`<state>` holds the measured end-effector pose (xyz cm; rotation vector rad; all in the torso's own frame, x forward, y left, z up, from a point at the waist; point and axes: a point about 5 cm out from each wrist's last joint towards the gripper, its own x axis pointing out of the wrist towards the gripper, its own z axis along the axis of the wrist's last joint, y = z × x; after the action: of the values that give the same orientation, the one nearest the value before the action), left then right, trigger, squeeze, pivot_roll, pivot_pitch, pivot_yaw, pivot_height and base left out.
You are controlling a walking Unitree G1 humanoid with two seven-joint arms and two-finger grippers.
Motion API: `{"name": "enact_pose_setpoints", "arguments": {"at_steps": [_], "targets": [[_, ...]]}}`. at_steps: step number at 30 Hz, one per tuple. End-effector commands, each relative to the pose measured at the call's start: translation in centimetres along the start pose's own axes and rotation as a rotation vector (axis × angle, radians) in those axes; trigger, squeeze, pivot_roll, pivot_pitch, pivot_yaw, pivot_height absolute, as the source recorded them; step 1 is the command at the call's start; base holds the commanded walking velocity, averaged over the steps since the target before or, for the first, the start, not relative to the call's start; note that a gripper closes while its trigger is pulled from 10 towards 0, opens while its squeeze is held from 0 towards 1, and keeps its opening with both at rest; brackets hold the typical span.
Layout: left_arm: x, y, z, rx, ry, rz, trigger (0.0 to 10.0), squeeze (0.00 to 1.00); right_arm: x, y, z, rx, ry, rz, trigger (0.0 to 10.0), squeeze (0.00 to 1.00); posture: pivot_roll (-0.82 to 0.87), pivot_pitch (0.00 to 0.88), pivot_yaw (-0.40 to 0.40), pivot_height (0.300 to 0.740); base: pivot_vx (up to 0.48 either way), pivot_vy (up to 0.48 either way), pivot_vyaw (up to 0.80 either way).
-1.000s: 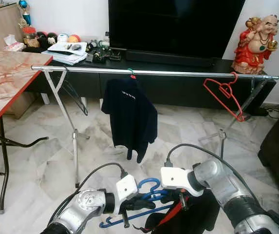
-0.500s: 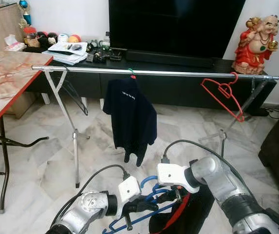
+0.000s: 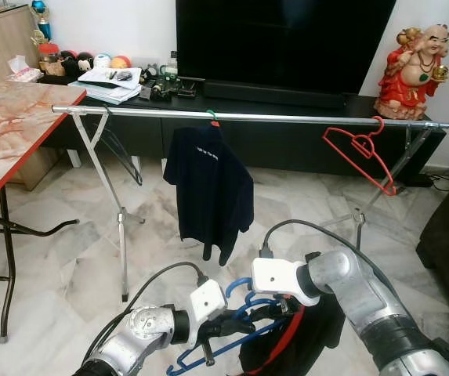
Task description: Hang hanger
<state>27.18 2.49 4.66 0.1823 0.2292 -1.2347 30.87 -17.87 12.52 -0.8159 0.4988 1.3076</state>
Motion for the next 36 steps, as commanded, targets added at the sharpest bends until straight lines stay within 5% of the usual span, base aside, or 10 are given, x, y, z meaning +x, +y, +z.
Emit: {"name": "enact_pose_setpoints", "arguments": {"at_steps": [1, 15, 24, 29, 36], "targets": [[0.6, -0.6, 0.2, 0.011, -0.006, -0.042, 0.0, 0.0, -2.2, -0.8, 0.8, -0.002, -0.056, -0.1, 10.0, 0.0, -0.11, 0.0, -0.087, 0.74, 0.0, 0.0, 0.0], [0.6, -0.5, 0.3, 0.021, -0.005, -0.049, 0.0, 0.0, -3.2, 1.5, -1.5, -0.04, 0.118, 0.082, 10.0, 0.0, -0.11, 0.0, -0.086, 0.74, 0.0, 0.0, 0.0], [0.4, -0.3, 0.2, 0.021, -0.002, -0.034, 0.0, 0.0, -4.5, -1.0, 0.1, 0.042, -0.101, -0.356, 10.0, 0.0, -0.12, 0.0, -0.08, 0.74, 0.0, 0.0, 0.0], [0.3, -0.2, 0.1, 0.017, 0.003, -0.022, 0.0, 0.0, -5.7, -0.7, 0.8, 0.201, -0.31, -0.531, 10.0, 0.0, -0.13, 0.0, -0.079, 0.74, 0.0, 0.0, 0.0], [0.3, 0.6, 0.4, -0.003, -0.013, 0.039, 0.0, 0.0, -4.9, -0.5, 0.3, 0.331, -0.371, -0.682, 10.0, 0.0, -0.14, 0.0, -0.077, 0.74, 0.0, 0.0, 0.0]]}}
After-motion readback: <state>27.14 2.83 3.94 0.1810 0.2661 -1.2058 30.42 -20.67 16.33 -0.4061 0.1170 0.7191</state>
